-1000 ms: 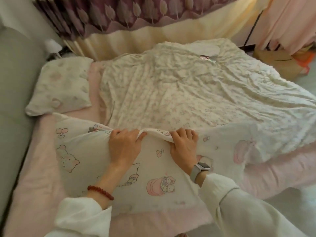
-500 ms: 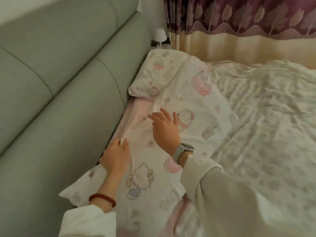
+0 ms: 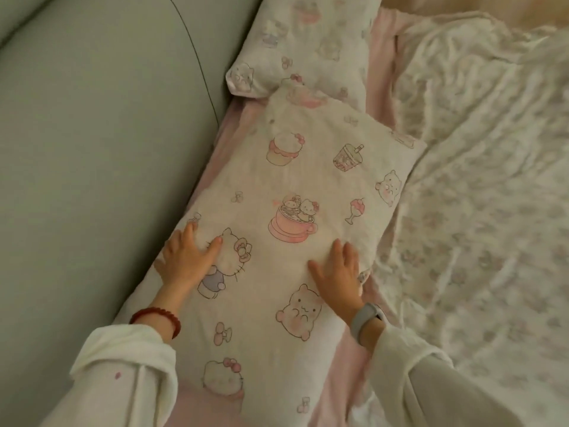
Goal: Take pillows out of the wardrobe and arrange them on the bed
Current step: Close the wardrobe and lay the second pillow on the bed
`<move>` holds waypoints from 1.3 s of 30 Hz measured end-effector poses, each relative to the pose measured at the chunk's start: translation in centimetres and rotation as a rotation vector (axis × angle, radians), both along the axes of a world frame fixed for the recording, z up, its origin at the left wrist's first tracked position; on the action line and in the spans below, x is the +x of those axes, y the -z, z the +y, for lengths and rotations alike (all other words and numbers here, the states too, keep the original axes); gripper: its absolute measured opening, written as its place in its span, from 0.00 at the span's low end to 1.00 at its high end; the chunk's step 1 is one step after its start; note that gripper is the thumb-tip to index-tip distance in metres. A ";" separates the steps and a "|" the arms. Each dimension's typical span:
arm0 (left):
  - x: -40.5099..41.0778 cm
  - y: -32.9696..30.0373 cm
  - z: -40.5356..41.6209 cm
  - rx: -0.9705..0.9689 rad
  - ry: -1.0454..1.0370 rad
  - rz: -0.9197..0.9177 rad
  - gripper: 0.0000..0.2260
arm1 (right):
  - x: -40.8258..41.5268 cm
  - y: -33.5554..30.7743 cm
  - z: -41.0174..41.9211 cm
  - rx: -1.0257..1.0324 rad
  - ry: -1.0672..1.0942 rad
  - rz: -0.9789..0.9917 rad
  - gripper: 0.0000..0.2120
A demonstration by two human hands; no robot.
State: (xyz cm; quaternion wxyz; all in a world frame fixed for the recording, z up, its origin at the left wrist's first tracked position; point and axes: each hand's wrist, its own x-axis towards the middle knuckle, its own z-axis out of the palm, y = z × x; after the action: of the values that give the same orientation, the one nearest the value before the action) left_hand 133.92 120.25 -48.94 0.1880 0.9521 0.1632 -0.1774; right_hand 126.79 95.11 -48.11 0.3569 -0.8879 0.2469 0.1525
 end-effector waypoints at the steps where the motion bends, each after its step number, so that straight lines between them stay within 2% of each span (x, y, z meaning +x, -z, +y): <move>1: -0.1 0.5 0.1 -0.005 -0.006 -0.004 0.34 | 0.2 0.5 0.1 0.012 -0.024 0.030 0.35; 5: 0.7 1.5 0.6 -0.037 -0.007 -0.066 0.36 | 0.9 2.1 0.0 0.082 -0.016 0.009 0.36; 9: 3.4 1.3 1.2 -0.156 0.055 -0.157 0.37 | -0.1 2.3 0.2 0.146 0.163 -0.162 0.35; 11: 4.8 1.4 1.1 -0.230 0.081 -0.144 0.36 | -0.3 2.2 0.6 0.050 0.253 -0.216 0.37; 13: 5.9 1.6 0.9 -0.305 0.102 -0.061 0.37 | 0.2 2.3 0.7 -0.068 0.320 -0.176 0.42; 14: 6.2 1.8 0.9 -0.326 0.118 -0.013 0.37 | 0.5 2.4 0.6 -0.048 0.381 -0.131 0.44; 17: 6.8 1.9 1.3 -0.398 0.067 0.086 0.39 | 1.3 2.4 -0.2 0.222 0.648 -0.035 0.48; 18: 6.9 1.6 1.4 -0.429 0.025 0.094 0.39 | 1.5 2.2 -0.4 0.268 0.709 -0.014 0.47; 20: 6.8 0.5 1.3 -0.441 0.020 0.034 0.31 | 2.2 1.4 -0.5 0.287 0.778 -0.014 0.40; 22: 6.0 -1.2 0.8 -0.438 0.065 -0.101 0.19 | 2.7 0.3 0.0 0.272 0.776 -0.096 0.27; 24: 4.6 -3.1 0.6 -0.440 0.053 -0.241 0.15 | 2.6 -1.2 0.9 0.243 0.731 -0.207 0.17; 26: 2.9 -4.8 1.1 -0.435 0.001 -0.379 0.15 | 1.9 -2.7 1.7 0.195 0.663 -0.322 0.14; 28: 1.1 -5.8 2.1 -0.438 -0.074 -0.481 0.11 | 1.5 -3.9 2.0 0.164 0.581 -0.410 0.16; 30: -0.8 -5.5 3.3 -0.435 -0.138 -0.407 0.10 | 1.3 -4.7 2.1 0.127 0.505 -0.422 0.16; 32: -1.8 -4.0 4.4 -0.406 -0.175 -0.117 0.15 | 1.0 -4.3 1.9 0.107 0.435 -0.334 0.17; 34: -2.3 -2.3 5.2 -0.233 -0.099 0.168 0.25 | -0.1 -3.2 1.8 0.073 0.356 -0.113 0.23; 36: -2.4 -1.1 5.8 -0.196 -0.070 0.188 0.31 | -1.6 -1.9 1.9 0.032 0.300 0.036 0.29; 37: -2.3 -0.6 6.0 -0.259 -0.089 0.139 0.33 | -2.2 -1.5 2.1 0.032 0.304 0.043 0.30; 39: -2.2 0.2 6.3 -0.514 -0.192 0.093 0.34 | -3.0 -0.9 2.4 0.075 0.345 -0.007 0.29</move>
State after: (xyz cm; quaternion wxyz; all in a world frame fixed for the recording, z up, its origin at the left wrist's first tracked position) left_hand 131.75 126.55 -49.10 0.4315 0.8443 0.2107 -0.2377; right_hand 123.74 97.54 -47.23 0.4113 -0.8190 0.3885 0.0951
